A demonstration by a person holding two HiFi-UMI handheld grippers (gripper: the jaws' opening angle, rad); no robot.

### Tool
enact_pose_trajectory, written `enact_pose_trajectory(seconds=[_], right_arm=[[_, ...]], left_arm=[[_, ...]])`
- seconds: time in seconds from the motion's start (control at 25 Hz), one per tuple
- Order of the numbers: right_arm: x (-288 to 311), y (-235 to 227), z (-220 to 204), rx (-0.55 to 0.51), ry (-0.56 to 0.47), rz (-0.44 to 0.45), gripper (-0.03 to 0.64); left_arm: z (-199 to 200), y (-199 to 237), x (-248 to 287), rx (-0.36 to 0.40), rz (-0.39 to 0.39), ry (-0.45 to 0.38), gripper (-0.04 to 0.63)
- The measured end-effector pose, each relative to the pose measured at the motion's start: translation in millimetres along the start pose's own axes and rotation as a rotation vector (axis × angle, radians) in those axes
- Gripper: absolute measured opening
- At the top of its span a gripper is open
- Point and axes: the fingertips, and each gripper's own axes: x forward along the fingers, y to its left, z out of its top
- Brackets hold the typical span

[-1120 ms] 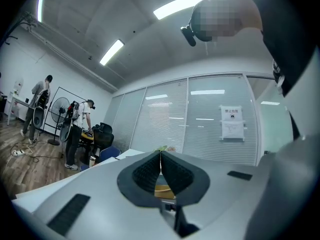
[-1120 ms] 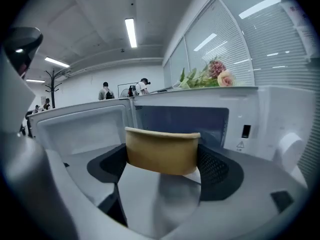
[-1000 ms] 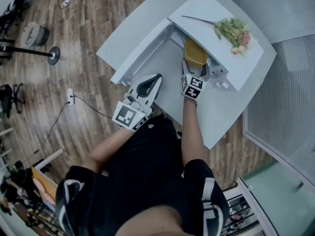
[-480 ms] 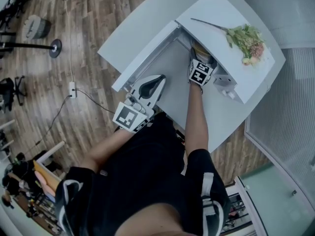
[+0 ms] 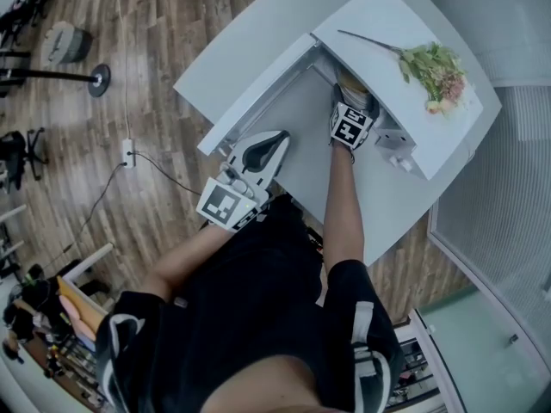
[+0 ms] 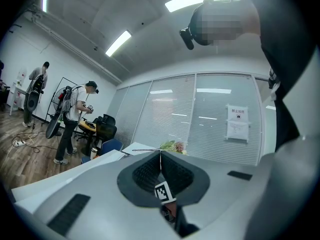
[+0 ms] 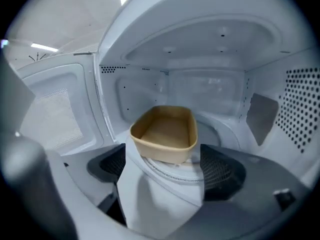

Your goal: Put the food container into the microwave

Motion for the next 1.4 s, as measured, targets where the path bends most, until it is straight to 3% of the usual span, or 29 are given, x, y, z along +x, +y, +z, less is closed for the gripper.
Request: enact_pose_trajectory(seconds=[0.16, 0.36, 0.48, 0.68, 0.84, 1.0, 1.4], right_arm=[[-46, 10, -2, 0.000, -0.012, 0.039, 0.459], [-156, 26, 0, 0.051, -0.050, 0.138, 0.452], [-220, 26, 12, 0.112, -0.124, 0.175, 0.315], [-304, 35, 18, 0.115, -0.177, 0.240, 0.258], [-360, 44, 28, 0.113, -0.239, 0.246, 0.151], [-401, 54, 43, 0.099, -0.302, 0.224, 0.075], [-435, 76, 37, 0.134, -0.330, 0.199, 0.026]], left_arm=[[10, -16, -12, 0.042, -0.002, -0.031, 0.025], [27, -43, -44, 0.064, 0.041, -0.077, 0.025], [32, -64, -60, 0.082, 0.048, -0.079, 0.025], [37, -91, -86, 0.100, 0.040, -0.095, 0.024], [47, -99, -105, 0.097, 0.023, -0.108, 0.024], [65, -99, -120, 0.099, 0.016, -0.139, 0.025], [59, -86, -133, 0.077, -0.037, -0.111, 0.025]])
